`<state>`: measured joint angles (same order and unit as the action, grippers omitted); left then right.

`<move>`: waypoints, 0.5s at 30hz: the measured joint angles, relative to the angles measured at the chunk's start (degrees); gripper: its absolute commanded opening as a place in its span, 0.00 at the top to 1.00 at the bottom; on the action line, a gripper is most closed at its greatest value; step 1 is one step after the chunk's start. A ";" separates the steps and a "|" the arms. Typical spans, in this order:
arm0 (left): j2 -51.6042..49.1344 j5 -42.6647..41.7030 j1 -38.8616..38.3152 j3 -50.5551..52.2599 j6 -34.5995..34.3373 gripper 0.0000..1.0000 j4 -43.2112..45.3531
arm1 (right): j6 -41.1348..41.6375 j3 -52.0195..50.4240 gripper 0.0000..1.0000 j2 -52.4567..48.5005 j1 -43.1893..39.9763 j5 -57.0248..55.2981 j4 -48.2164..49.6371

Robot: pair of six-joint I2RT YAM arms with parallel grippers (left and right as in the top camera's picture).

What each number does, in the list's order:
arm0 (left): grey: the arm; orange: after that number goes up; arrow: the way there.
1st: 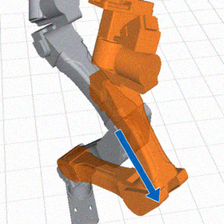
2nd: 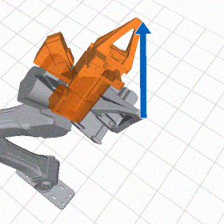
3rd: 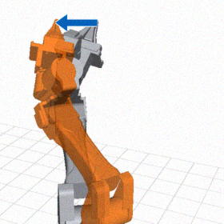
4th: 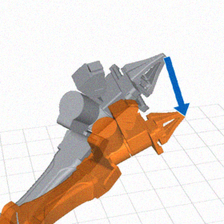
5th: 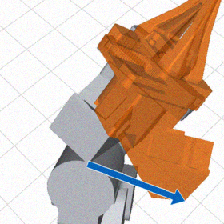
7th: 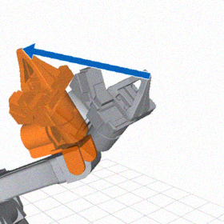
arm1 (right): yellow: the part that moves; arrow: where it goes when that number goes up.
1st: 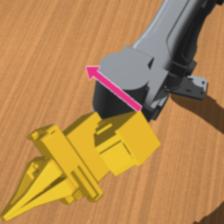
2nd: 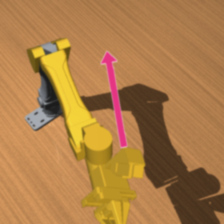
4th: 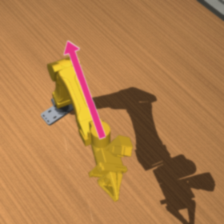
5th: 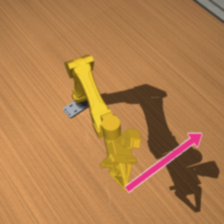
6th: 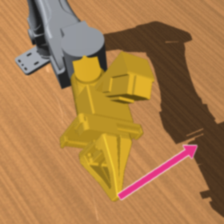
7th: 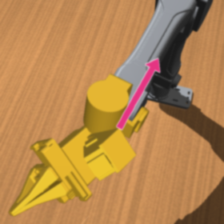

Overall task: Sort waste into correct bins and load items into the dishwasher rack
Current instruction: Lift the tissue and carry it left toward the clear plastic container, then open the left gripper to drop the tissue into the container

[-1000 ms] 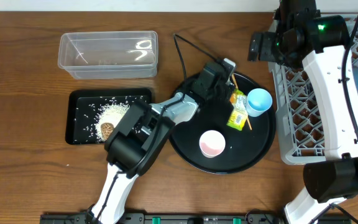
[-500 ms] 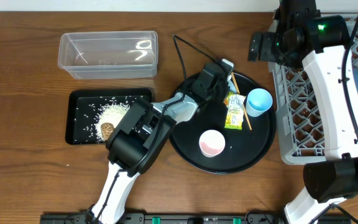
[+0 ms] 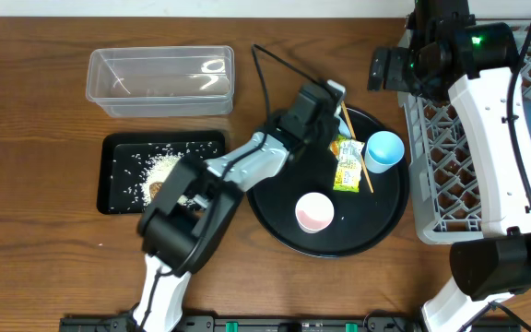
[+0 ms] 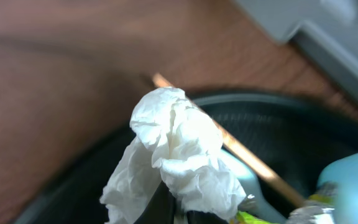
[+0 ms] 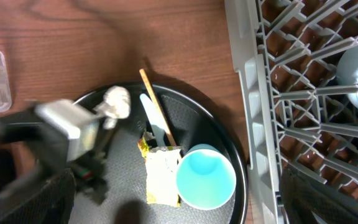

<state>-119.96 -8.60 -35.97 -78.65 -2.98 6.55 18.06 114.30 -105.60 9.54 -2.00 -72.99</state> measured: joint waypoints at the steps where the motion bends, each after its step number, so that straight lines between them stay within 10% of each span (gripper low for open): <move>1: 1.20 0.00 0.42 0.00 -0.02 0.94 -0.39 | 0.00 0.00 0.01 0.00 0.00 0.00 0.00; 15: 9.40 0.00 9.44 -0.04 -2.86 0.94 -9.90 | -0.02 0.00 0.01 0.00 0.00 0.00 0.00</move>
<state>-110.56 -8.60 -26.52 -78.70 -5.85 -3.36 18.04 114.30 -105.60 9.54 -2.00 -72.99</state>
